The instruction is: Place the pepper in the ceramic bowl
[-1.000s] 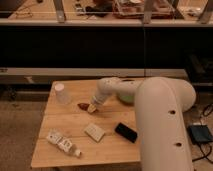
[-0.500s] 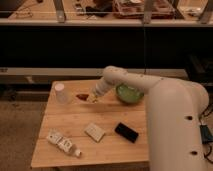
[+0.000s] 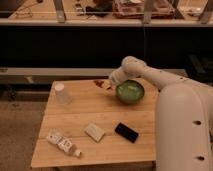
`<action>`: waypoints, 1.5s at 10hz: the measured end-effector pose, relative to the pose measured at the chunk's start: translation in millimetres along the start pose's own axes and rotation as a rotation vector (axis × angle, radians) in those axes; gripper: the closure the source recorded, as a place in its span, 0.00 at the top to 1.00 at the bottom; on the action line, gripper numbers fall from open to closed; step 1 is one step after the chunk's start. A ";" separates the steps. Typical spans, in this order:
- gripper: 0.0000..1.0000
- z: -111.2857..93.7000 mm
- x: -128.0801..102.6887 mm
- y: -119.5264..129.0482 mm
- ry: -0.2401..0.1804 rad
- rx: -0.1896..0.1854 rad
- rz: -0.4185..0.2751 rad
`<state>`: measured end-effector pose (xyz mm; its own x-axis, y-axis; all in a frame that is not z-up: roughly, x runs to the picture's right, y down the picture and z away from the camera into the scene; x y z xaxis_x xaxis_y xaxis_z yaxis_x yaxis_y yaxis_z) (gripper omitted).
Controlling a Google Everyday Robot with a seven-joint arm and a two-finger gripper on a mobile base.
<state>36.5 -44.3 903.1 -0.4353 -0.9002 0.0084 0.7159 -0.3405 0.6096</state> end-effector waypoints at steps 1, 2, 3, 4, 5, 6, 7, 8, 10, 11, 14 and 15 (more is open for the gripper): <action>0.00 -12.7 -0.9 28.3 0.037 -0.042 0.088; 0.00 -28.5 -3.8 54.2 0.076 -0.084 0.167; 0.00 -41.6 -8.0 74.4 0.107 -0.122 0.225; 0.00 -49.0 -12.1 85.3 0.120 -0.149 0.253; 0.00 -52.9 -19.0 92.7 0.119 -0.172 0.266; 0.00 -57.4 -30.5 100.4 0.108 -0.201 0.276; 0.00 -61.7 -51.2 108.9 0.080 -0.236 0.284; 0.00 -64.9 -61.6 112.8 0.066 -0.253 0.291; 0.12 -65.2 -85.6 111.7 0.020 -0.259 0.297; 0.22 -59.3 -94.9 104.4 -0.011 -0.243 0.287; 0.52 -43.0 -104.4 89.7 -0.062 -0.211 0.263; 0.60 -40.0 -105.0 89.6 -0.071 -0.212 0.257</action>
<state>168.2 8.8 925.1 -0.2569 -0.9455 0.2000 0.9016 -0.1600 0.4019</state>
